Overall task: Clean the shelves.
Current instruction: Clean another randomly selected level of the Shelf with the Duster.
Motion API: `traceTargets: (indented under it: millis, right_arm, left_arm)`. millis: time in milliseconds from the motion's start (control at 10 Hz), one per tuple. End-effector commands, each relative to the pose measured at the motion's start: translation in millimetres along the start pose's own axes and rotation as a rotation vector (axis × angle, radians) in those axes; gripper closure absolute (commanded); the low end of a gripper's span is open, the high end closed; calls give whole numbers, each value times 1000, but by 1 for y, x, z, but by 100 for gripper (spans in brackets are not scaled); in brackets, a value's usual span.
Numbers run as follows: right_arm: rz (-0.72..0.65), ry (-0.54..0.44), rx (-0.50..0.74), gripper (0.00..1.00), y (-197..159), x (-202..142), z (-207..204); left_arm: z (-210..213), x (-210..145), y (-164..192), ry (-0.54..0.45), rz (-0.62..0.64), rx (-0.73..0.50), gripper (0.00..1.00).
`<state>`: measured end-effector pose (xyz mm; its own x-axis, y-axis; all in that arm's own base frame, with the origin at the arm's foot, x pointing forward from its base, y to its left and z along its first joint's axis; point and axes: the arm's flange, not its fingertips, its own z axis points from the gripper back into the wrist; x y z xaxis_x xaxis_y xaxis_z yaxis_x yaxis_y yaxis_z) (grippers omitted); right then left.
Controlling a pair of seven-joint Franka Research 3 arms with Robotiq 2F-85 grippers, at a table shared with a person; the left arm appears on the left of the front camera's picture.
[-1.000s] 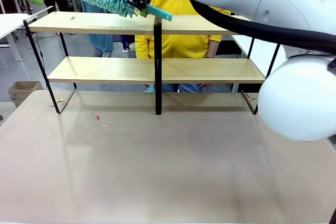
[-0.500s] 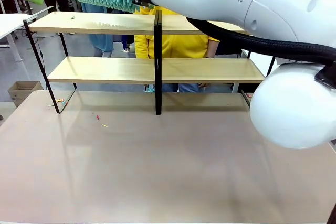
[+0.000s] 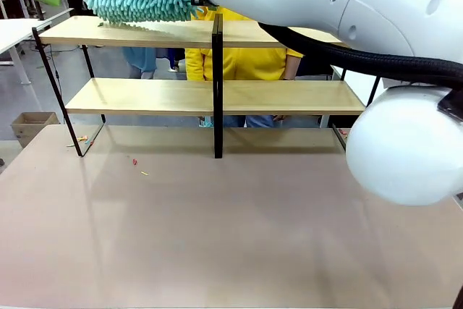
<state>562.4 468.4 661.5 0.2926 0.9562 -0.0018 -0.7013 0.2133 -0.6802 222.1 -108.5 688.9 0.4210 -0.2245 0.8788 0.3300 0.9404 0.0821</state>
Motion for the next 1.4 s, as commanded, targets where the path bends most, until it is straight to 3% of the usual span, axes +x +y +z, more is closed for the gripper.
traceTargets:
  millis: [0,500,700,900,1300]
  right_arm:
    - [75,25,-10,88,-17,18,11]
    - [153,-38,35,88,-17,17,18]
    - [313,-233,264,88,-16,4,31]
    - [369,-390,392,88,-20,-11,38]
    - [276,-359,415,88,-23,-19,23]
  left_arm:
    - [1,-1,1,-3,1,-5,0]
    - [1,-1,1,-3,1,-5,0]
    - [1,-1,1,-3,1,-5,0]
    - [1,-1,1,-3,1,-5,0]
    - [1,-1,1,-3,1,-5,0]
